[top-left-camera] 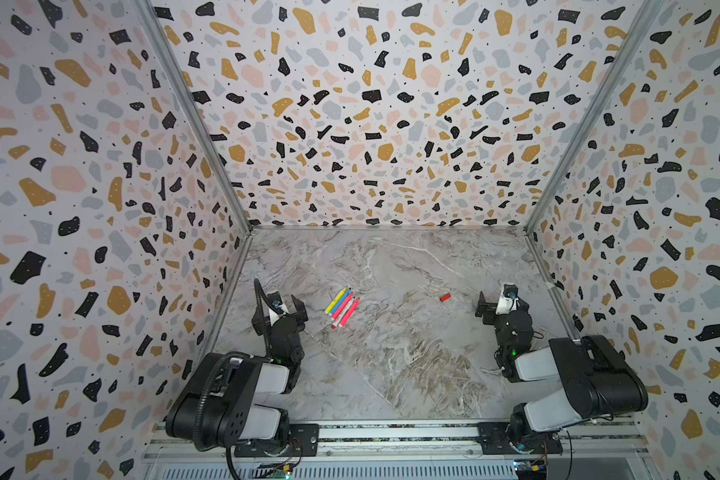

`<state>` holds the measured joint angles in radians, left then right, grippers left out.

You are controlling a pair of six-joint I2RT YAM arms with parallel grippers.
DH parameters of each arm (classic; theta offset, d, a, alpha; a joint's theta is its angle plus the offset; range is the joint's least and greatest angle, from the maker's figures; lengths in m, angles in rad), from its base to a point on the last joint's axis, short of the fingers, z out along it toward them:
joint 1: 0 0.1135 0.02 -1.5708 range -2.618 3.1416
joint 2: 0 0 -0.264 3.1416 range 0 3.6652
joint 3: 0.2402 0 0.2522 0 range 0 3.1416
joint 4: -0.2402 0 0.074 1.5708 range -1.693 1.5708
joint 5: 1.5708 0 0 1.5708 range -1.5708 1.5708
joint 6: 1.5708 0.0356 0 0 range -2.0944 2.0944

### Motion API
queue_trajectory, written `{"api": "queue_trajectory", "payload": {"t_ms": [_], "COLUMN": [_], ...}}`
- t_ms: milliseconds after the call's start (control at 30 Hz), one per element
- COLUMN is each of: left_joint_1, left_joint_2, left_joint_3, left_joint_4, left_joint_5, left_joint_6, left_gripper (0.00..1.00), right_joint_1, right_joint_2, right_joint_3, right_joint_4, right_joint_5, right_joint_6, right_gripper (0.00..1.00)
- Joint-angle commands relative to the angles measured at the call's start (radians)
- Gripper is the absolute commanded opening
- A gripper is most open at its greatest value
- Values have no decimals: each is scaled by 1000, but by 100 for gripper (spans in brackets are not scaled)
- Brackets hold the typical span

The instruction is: Insert the pens into the pen caps

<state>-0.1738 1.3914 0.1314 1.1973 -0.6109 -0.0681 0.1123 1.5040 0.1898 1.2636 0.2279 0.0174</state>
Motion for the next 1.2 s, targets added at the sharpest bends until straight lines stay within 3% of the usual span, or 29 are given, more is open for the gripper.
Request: {"api": "queue_trajectory", "payload": {"t_ms": [0, 1167], "left_joint_1": [3, 10], "left_joint_2": [-16, 13], "left_joint_3": [-4, 16], "left_joint_4": [37, 40], "left_joint_5": [-6, -41], "left_joint_6": [-10, -6], "left_gripper": [99, 100], "right_joint_1": [-2, -2], "right_joint_2": [-16, -16], "right_joint_3": [3, 7], "right_joint_4": [3, 1], "right_joint_5": [-2, -2], "right_joint_6": [9, 10], "right_gripper": [99, 99]}}
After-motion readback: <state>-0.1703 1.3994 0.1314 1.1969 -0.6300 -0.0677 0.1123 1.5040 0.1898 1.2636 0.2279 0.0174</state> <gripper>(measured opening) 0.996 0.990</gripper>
